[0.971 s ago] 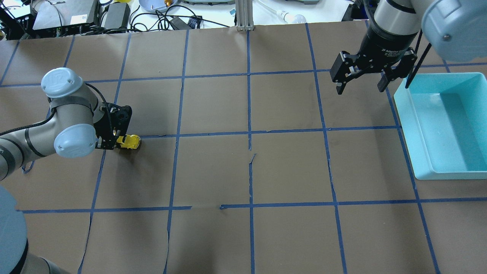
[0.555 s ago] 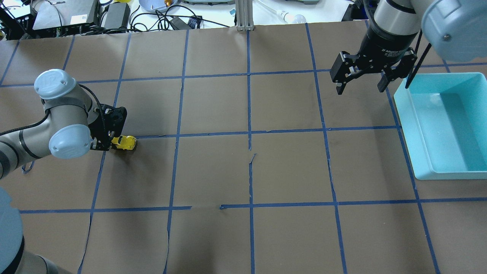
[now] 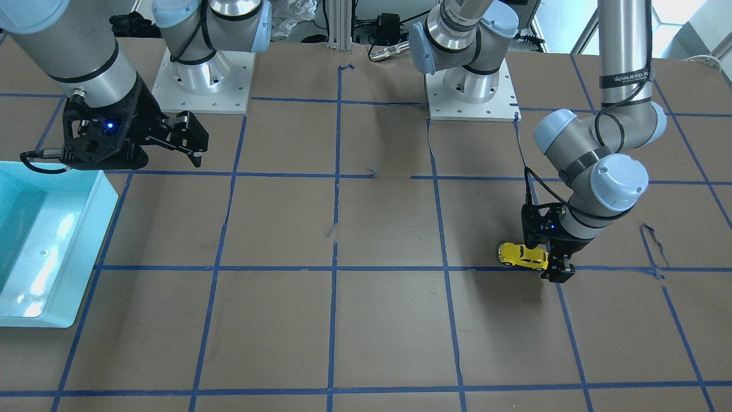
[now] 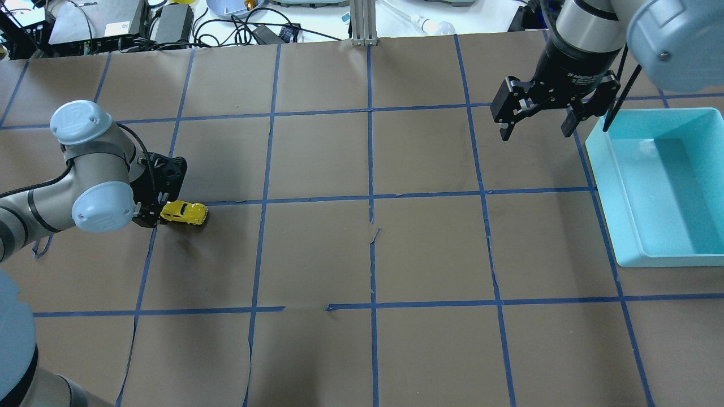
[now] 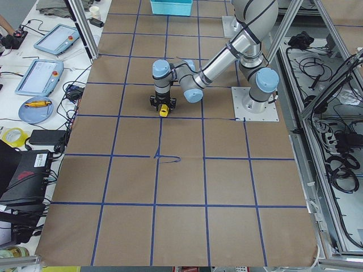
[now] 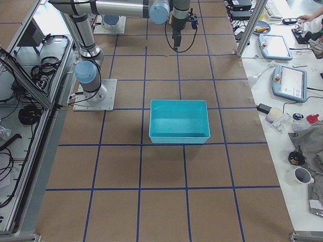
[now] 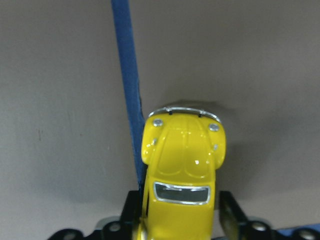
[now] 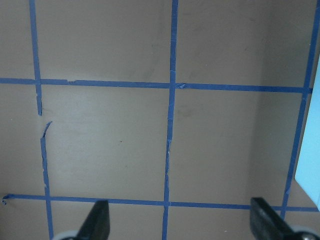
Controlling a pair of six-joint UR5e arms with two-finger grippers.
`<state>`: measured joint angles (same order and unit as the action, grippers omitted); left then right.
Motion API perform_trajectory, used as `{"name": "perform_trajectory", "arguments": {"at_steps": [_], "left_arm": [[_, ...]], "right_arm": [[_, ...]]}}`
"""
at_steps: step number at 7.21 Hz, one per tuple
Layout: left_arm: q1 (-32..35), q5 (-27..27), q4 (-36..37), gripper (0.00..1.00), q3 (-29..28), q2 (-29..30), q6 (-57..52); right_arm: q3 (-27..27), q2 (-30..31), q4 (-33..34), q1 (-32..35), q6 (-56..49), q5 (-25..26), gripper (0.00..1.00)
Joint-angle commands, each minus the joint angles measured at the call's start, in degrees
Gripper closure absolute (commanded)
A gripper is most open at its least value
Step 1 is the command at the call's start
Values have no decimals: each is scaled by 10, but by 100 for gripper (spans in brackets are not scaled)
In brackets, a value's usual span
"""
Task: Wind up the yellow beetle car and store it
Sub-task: 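Release the car with the left gripper and lift away as it rolls toward the bin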
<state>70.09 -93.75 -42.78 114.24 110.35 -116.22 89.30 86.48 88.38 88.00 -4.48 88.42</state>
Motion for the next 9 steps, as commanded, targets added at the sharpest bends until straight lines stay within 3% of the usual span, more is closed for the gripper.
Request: {"name": "perform_trajectory", "arguments": {"at_steps": [1, 6, 7, 9], "left_arm": [[0, -2, -4, 0, -23, -1, -1], [8, -1, -10, 0, -24, -20, 51], [13, -1, -12, 0, -24, -25, 97], [58, 4, -56, 0, -54, -54, 329]], "right_arm": [[0, 0, 0, 1, 0, 0, 0], [0, 0, 0, 1, 0, 0, 0], [0, 0, 0, 1, 0, 0, 0], [0, 0, 0, 1, 0, 0, 0]]}}
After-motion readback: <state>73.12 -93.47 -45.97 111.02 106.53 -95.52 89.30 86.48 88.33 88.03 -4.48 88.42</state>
